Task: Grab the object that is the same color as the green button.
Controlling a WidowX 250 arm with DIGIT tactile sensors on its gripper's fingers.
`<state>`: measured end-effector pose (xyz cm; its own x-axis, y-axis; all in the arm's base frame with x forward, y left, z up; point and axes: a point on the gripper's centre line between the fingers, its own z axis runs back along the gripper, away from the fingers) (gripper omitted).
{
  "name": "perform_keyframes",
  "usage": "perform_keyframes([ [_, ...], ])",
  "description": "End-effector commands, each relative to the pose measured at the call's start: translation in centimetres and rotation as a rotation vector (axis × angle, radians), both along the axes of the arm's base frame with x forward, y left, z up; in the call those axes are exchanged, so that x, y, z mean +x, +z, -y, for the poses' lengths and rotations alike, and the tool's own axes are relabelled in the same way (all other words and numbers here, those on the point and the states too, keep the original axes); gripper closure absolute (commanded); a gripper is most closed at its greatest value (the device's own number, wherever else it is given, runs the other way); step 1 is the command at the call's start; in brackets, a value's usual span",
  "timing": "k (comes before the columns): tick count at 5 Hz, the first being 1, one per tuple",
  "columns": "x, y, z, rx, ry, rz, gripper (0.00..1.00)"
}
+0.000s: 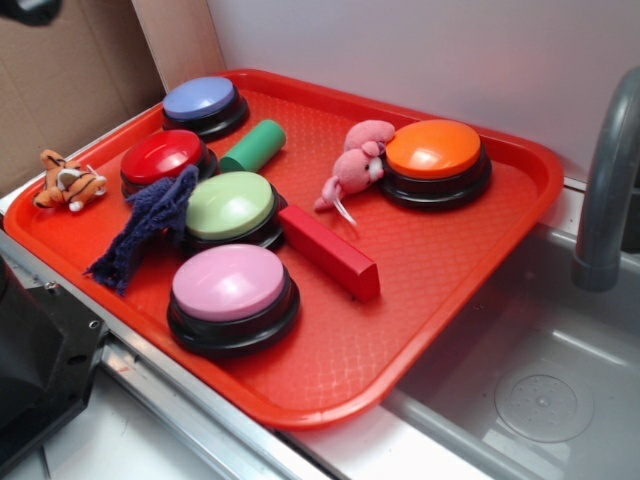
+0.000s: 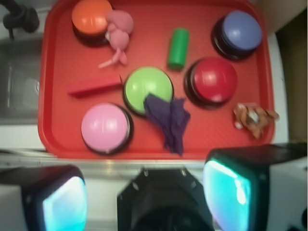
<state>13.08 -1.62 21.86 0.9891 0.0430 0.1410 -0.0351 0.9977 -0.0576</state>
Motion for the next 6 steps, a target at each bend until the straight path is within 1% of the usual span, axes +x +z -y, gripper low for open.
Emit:
perform_keyframes([
  [1,6.1,-4.0,-2.4,0.025,0.186,0.087,0.0],
  [2,9.0,-6.6,-3.4,0.012,0.235,0.115,0.0],
  [3,11.1,-9.0,-4.0,0.035,0.282,0.128,0.0],
  [4,12.7,-10.8,-4.6,0.082,0.315,0.153,0.0],
  [5,14.7,-13.8,-5.7,0.037,0.308,0.15,0.0],
  [6,15.6,-15.8,-6.5,0.058,0.326,0.139,0.0],
])
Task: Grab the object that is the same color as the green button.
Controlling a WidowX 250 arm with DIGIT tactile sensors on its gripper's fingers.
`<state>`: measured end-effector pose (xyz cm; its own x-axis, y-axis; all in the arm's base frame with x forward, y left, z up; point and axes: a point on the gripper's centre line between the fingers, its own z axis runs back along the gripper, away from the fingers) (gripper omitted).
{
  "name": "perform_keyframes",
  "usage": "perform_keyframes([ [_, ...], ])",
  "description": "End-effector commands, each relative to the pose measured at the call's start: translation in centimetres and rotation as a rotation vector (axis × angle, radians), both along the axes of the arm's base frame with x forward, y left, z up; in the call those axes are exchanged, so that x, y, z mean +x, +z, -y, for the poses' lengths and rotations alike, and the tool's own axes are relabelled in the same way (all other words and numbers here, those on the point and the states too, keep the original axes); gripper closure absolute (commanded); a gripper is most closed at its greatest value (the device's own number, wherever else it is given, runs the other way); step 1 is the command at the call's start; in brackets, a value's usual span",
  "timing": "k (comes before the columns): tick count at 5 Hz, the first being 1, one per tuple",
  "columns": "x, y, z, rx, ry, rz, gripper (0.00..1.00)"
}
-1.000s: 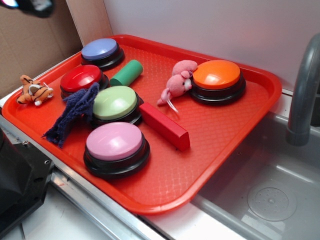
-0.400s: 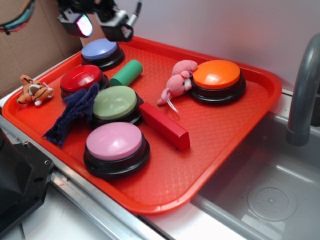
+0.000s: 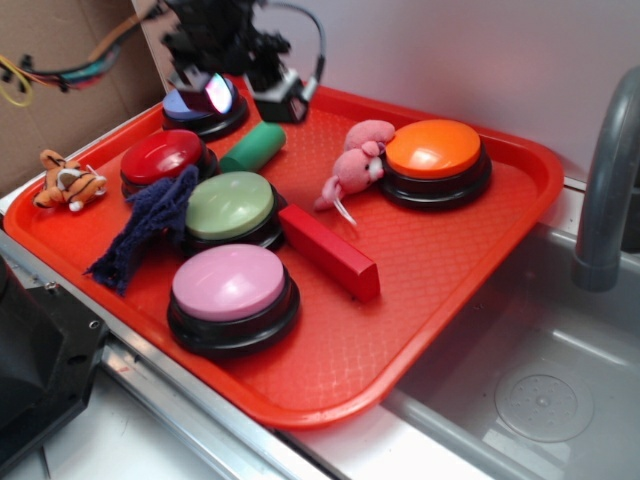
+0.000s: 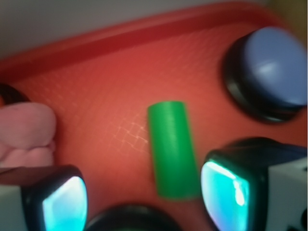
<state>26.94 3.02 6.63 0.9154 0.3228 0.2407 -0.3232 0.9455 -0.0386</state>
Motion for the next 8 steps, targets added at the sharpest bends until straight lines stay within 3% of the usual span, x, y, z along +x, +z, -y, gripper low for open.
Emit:
perform_keyframes([
  [1,2.5,-2.1,-2.0,0.042,0.009,0.02,0.0],
  [2,3.2,-3.0,-1.8,0.067,-0.037,0.018,0.0],
  [3,3.4,-3.3,-1.6,0.083,-0.051,0.026,1.0],
  [5,2.6,0.0,-0.8,0.053,-0.124,-0.051,1.0],
  [7,0.9,7.5,0.8,0.025,-0.202,-0.108,1.0],
  [8,-1.4,11.0,1.3,0.049,-0.21,-0.068,1.0],
])
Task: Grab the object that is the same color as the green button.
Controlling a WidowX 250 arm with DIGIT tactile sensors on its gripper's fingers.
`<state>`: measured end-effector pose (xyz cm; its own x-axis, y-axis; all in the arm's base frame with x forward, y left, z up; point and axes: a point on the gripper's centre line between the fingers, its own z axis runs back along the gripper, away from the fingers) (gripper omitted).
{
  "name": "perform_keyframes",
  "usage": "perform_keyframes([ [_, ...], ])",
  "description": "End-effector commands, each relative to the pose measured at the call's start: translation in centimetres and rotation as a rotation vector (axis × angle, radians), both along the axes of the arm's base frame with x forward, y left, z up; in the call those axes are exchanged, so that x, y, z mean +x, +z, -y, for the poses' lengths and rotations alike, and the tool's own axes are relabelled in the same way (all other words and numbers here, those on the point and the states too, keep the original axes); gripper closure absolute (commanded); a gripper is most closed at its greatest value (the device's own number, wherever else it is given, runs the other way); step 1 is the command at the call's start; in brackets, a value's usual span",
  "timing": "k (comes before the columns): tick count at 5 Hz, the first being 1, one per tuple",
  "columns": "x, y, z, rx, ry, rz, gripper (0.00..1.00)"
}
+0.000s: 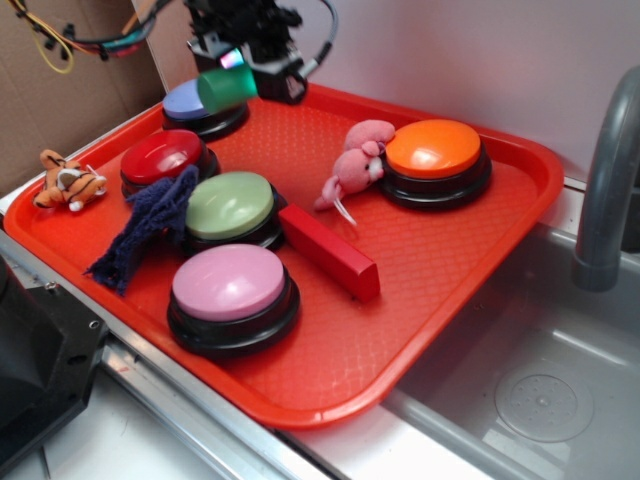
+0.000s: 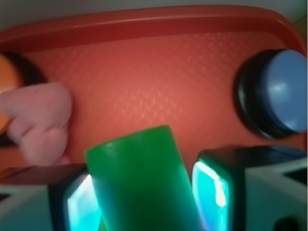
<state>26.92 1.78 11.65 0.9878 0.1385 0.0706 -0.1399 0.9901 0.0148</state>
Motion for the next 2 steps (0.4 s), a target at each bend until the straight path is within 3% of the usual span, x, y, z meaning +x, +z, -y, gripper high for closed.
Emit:
perform_keyframes([
  [1,-2.99,8.04,0.37,0.037,-0.014,0.166,1.0],
  [2,-3.13,7.82,0.47,0.021,0.007,0.166,1.0],
])
